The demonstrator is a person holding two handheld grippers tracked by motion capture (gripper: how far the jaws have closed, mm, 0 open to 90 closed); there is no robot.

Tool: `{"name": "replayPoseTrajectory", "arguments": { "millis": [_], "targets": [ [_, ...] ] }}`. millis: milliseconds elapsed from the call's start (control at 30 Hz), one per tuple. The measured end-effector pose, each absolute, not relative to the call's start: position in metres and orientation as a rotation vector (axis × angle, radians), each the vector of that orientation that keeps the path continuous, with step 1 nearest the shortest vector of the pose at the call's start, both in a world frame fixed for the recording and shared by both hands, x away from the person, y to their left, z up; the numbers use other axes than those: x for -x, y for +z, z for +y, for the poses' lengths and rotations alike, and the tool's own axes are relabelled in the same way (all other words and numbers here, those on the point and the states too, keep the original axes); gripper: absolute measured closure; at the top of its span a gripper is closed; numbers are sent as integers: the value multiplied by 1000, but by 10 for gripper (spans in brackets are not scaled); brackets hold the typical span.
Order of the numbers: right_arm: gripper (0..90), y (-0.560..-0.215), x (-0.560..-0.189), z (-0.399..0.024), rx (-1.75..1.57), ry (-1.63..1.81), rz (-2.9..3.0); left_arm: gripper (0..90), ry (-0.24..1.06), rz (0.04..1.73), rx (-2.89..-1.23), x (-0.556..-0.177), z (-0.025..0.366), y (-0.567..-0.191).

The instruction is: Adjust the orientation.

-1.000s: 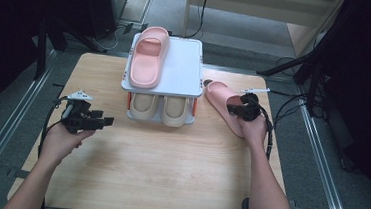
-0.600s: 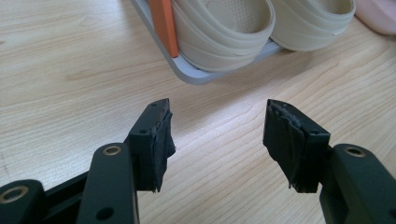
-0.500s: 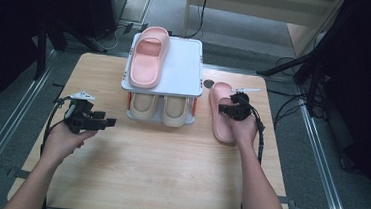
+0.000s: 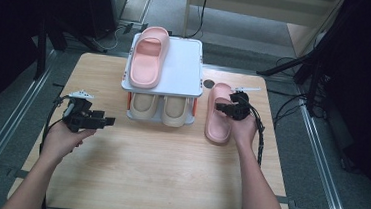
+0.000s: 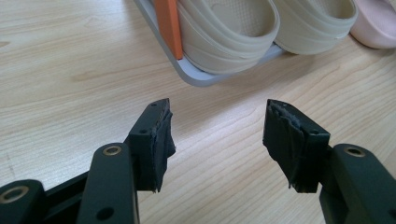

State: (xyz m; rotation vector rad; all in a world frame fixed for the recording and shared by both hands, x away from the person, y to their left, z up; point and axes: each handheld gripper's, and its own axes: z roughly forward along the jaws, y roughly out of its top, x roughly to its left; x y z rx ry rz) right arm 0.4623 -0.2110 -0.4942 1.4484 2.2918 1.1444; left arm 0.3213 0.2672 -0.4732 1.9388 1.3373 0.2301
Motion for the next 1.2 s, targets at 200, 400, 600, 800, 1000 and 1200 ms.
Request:
{"name": "replayPoseTrajectory", "arguments": {
  "millis": [200, 400, 600, 800, 1000, 1200],
  "targets": [
    [778, -478, -446, -229, -1431, 1195, 2219, 419, 225, 1340, -1943, -326, 268, -474],
    [642, -474, -436, -248, -1433, 1173, 2144, 422, 207, 1349, -1934, -333, 270, -476],
    [581, -486, -437, -256, -1476, 1141, 2141, 423, 209, 1347, -1928, -336, 269, -476],
    [545, -498, -443, -255, -1497, 1119, 2153, 423, 203, 1346, -1939, -338, 269, -478],
    [520, -511, -450, -249, -1513, 1068, 2163, 424, 201, 1350, -1945, -338, 269, -480],
    [535, -519, -457, -250, -1563, 1055, 2126, 423, 197, 1356, -1950, -337, 268, -482]
  ]
}}
